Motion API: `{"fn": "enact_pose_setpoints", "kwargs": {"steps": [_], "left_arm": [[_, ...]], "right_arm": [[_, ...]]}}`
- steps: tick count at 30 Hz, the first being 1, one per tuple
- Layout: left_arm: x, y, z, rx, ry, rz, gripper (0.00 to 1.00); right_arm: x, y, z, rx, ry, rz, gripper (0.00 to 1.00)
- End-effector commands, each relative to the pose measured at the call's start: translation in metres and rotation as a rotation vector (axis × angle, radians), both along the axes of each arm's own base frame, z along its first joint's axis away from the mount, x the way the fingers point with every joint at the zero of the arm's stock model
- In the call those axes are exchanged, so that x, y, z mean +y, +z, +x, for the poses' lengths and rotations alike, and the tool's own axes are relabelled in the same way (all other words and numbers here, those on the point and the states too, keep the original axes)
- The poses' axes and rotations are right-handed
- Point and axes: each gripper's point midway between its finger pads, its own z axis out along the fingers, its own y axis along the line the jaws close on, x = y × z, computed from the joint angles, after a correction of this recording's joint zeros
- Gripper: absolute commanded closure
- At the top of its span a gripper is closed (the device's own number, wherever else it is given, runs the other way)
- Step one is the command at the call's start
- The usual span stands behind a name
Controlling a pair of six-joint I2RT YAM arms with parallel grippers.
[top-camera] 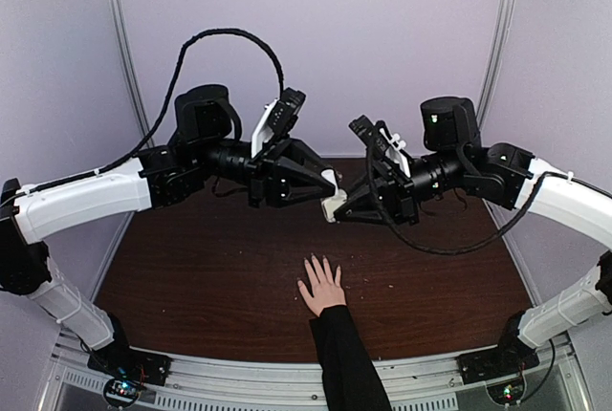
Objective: Paint the nails
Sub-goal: Unscrew the cap of the nail polish bottle.
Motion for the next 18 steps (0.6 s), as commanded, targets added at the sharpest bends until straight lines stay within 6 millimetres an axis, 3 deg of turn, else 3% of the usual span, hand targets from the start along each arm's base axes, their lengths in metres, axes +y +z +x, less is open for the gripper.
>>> {"fn": "enact_pose_setpoints", "kwargs": {"steps": [1, 9, 18], "left_arm": [[-0.002, 0.017, -0.009, -0.064, -0.055, -0.067, 0.72], [-0.004, 0.018, -0.006, -0.045, -0.038, -0.065, 0.99], [-0.009, 0.012, 0.01, -0.02, 0.061, -0.026, 1.0]], "right_arm": [[0.001, 0.027, -0.003, -0.028, 0.034, 0.076, 1.0], [0.001, 0.025, -0.002, -0.027, 0.027, 0.074, 1.0], [-0.002, 0.022, 0.02, -0.079, -0.114, 0.046, 1.0]]}}
